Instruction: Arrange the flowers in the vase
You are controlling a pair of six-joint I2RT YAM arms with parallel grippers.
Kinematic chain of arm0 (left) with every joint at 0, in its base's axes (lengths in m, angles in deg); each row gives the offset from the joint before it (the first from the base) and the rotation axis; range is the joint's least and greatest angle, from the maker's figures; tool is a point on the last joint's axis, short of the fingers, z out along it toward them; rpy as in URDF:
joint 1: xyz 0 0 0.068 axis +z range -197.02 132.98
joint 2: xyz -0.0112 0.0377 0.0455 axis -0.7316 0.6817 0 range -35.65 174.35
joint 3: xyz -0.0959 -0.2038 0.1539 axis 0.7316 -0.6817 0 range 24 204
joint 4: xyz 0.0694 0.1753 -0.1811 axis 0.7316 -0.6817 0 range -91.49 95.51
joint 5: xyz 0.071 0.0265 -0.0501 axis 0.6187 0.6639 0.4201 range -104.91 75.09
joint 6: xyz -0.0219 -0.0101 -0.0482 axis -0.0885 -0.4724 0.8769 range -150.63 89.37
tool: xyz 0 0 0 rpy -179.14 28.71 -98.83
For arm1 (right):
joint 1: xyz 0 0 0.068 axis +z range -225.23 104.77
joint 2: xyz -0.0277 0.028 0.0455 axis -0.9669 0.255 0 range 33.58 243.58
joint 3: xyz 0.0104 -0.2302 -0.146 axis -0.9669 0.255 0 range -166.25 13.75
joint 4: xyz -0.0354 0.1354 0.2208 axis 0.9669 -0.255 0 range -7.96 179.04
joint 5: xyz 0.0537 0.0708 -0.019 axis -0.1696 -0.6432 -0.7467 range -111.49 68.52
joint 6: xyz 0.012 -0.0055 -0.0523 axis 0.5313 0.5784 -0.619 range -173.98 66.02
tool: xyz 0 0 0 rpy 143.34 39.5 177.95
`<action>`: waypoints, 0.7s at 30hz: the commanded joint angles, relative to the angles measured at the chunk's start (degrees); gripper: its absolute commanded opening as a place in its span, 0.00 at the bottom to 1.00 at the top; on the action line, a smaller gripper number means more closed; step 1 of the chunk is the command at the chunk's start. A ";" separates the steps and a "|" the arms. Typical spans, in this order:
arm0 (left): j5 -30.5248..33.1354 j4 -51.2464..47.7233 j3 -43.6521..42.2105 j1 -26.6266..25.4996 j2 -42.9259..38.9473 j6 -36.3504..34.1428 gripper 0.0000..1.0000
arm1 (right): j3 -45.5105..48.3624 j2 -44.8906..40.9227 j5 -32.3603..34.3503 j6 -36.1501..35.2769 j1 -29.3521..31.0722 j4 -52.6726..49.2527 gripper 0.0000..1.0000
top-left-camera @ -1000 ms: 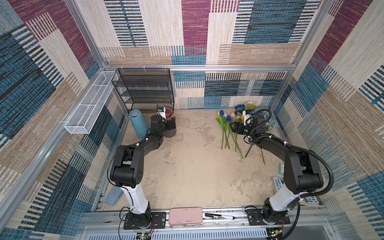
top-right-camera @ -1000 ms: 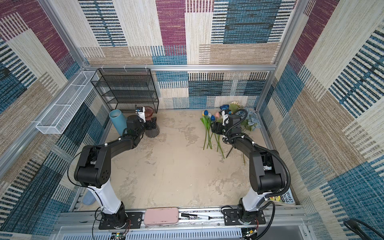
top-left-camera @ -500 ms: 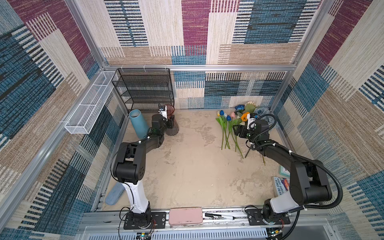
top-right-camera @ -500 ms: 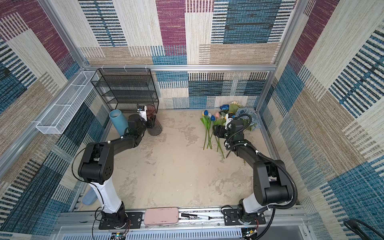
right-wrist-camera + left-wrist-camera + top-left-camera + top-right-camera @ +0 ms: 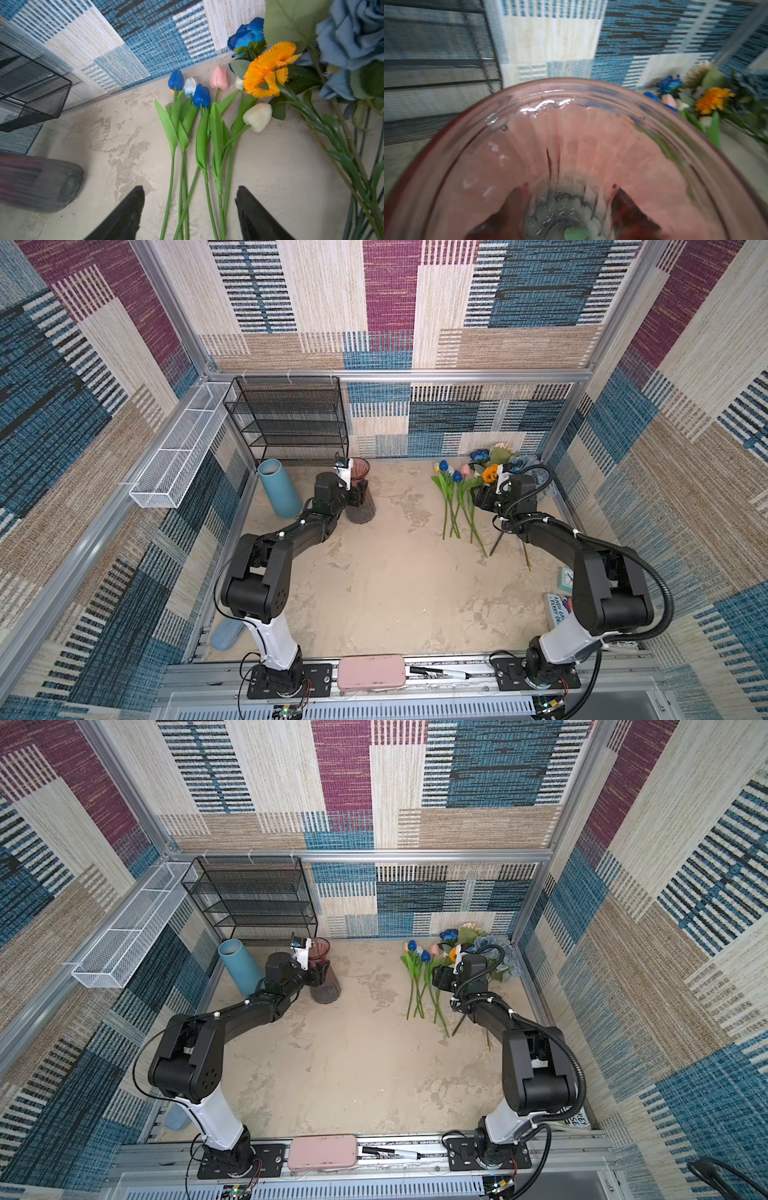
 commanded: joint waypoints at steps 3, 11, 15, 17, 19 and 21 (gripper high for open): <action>-4.92 1.88 -1.27 -8.77 -3.24 -0.10 0.07 | -5.13 6.11 0.96 -0.72 0.12 -6.37 0.57; -5.38 0.92 -2.77 -15.78 -4.32 -4.69 0.06 | -11.52 13.05 1.03 -3.90 0.55 -13.49 0.45; -6.36 0.59 -2.57 -15.87 -3.71 -4.75 0.07 | -13.42 16.21 1.54 -4.98 1.79 -16.56 0.44; -7.00 0.82 -2.48 -15.87 -3.28 -4.45 0.09 | -14.27 17.38 2.57 -5.59 2.84 -17.57 0.43; -7.43 0.83 -2.22 -15.87 -2.77 -4.27 0.09 | -14.41 18.11 4.23 -6.02 3.74 -17.54 0.43; -7.68 0.88 -2.08 -15.87 -2.55 -4.11 0.13 | -15.41 19.57 4.78 -6.11 3.89 -17.91 0.43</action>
